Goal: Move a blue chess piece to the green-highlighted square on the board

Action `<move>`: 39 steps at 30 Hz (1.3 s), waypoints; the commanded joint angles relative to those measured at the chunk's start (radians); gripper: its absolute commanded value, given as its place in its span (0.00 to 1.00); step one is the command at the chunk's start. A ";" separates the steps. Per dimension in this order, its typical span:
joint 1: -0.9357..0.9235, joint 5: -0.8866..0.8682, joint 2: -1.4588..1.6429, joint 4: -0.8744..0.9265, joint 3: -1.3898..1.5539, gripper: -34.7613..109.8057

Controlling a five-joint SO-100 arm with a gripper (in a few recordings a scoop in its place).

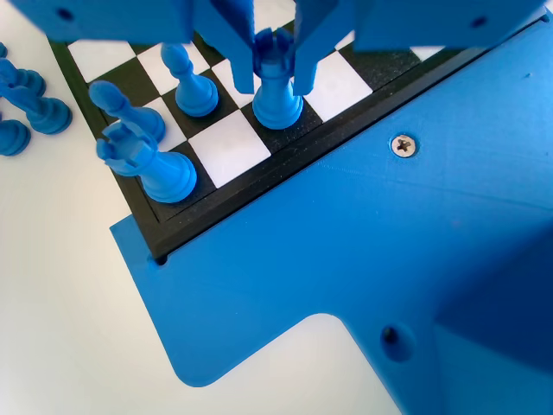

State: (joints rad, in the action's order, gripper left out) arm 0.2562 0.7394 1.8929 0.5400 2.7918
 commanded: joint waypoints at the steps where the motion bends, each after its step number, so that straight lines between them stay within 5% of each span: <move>1: 0.006 0.014 0.018 0.051 -0.051 0.25; 39: -0.009 0.011 -0.075 0.025 -0.135 0.28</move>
State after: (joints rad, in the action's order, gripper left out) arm 0.2347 0.7363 1.8101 0.5676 2.6538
